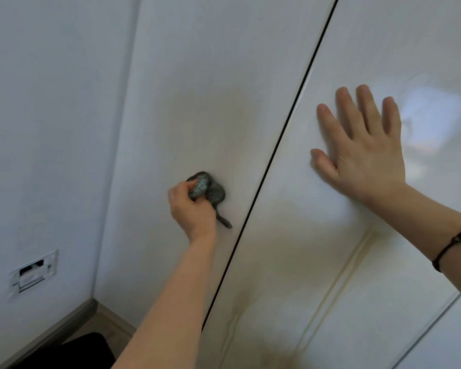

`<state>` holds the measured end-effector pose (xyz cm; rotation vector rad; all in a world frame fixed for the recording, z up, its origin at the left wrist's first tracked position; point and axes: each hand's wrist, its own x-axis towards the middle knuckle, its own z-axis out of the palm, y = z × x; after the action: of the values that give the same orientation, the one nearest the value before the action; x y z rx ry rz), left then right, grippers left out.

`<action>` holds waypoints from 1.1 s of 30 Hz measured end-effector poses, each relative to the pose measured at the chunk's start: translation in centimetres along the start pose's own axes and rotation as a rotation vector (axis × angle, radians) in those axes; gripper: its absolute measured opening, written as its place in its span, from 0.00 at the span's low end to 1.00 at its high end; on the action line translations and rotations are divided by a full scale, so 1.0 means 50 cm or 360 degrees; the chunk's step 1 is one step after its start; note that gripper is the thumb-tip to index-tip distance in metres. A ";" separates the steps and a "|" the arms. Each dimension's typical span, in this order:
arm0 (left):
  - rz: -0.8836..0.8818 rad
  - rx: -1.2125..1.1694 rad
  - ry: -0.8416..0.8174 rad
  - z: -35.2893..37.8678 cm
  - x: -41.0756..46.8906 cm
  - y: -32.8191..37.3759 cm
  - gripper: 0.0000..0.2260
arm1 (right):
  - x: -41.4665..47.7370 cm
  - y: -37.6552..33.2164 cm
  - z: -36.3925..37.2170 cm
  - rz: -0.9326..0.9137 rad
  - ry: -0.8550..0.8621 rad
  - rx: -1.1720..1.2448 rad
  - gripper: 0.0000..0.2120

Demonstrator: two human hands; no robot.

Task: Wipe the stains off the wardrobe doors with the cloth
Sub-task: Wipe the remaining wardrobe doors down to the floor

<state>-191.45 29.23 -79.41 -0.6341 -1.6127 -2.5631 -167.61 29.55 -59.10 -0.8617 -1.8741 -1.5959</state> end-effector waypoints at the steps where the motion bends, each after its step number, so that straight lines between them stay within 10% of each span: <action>1: -0.0172 0.0070 0.0070 -0.019 -0.005 -0.041 0.09 | 0.002 0.001 0.000 0.0002 0.0010 -0.0006 0.32; 4: -0.0407 0.0253 0.0009 -0.066 -0.082 -0.090 0.08 | -0.005 -0.004 0.002 0.0002 0.0011 0.0005 0.32; 12: 0.0400 -0.0164 -0.0691 0.052 -0.121 0.170 0.16 | -0.001 0.000 0.001 0.0000 0.0044 -0.0011 0.32; 18: 0.0939 -0.0007 -0.0607 0.032 -0.218 0.040 0.10 | -0.004 -0.001 0.003 -0.0006 -0.0027 -0.0012 0.32; 33: 0.0880 -0.0152 -0.0621 0.072 -0.206 0.129 0.14 | -0.006 0.001 0.002 -0.0006 -0.0050 -0.0002 0.33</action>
<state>-179.27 27.65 -76.30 -1.4289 -1.1607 -2.1961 -167.36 29.61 -59.32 -0.8895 -1.8976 -1.5949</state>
